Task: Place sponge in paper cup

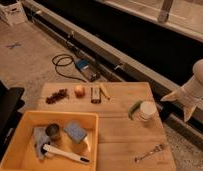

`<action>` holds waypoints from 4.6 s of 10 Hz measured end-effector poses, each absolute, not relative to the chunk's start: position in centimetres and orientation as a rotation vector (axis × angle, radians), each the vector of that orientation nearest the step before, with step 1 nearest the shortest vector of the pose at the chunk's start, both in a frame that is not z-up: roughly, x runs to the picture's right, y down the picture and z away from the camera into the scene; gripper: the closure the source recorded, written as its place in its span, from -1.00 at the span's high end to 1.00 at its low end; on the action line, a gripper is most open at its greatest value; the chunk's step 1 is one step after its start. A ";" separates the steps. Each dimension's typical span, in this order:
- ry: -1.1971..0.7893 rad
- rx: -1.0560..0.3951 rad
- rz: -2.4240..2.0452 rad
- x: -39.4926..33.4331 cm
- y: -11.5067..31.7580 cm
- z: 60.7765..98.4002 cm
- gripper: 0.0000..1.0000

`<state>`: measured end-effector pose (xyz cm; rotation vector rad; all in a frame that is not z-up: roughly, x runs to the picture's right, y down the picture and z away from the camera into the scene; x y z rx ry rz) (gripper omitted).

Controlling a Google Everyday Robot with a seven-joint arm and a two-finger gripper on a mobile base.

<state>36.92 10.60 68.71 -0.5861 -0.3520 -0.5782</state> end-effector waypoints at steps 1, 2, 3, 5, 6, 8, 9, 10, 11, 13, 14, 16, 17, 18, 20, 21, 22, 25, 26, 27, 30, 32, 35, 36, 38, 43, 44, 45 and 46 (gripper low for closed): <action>-0.356 -0.585 -0.594 36.7 10.6 68.5 0.60; -0.368 -0.584 -0.633 36.2 10.8 68.2 0.60; -0.392 -0.584 -0.700 35.0 11.1 67.8 0.60; -0.442 -0.591 -0.804 31.6 11.9 67.4 0.60; -0.473 -0.592 -0.869 29.0 12.4 67.0 0.60; -0.538 -0.589 -1.021 23.2 14.2 65.8 0.60; -0.568 -0.584 -1.091 20.6 15.2 65.0 0.60; -0.599 -0.583 -1.162 18.0 16.6 64.2 0.60; -0.626 -0.578 -1.229 15.7 17.9 63.4 0.60; -0.653 -0.575 -1.317 13.2 19.8 62.2 0.60; -0.657 -0.574 -1.329 12.9 20.0 62.0 0.60; -0.656 -0.573 -1.327 13.0 20.0 62.0 0.60; -0.657 -0.569 -1.328 13.1 19.9 62.0 0.60; -0.651 -0.566 -1.340 13.2 19.8 61.8 0.60; -0.613 -0.517 -1.411 11.5 17.9 61.1 0.60; -0.604 -0.498 -1.453 9.9 17.2 61.0 0.60; -0.602 -0.483 -1.487 8.2 16.8 60.9 0.60; -0.621 -0.429 -1.626 0.8 16.0 60.7 0.60; -0.630 -0.406 -1.679 -2.1 15.8 60.5 0.60; -0.643 -0.379 -1.733 -4.9 15.8 60.2 0.60; -0.675 -0.307 -1.880 -11.2 16.4 58.7 0.60; -0.673 -0.307 -1.890 -11.4 16.4 58.6 0.60; -0.653 -0.305 -1.908 -11.4 16.2 58.8 0.60; -0.649 -0.288 -1.924 -12.3 15.6 59.4 0.60; -0.660 -0.259 -1.970 -14.7 13.9 61.7 0.60; -0.756 -0.257 -2.009 -17.5 14.3 66.6 0.60; -0.773 -0.262 -2.003 -17.6 14.7 66.9 0.60; -0.790 -0.275 -1.996 -17.5 15.3 67.4 0.60; -0.804 -0.292 -1.985 -17.2 15.9 67.9 0.60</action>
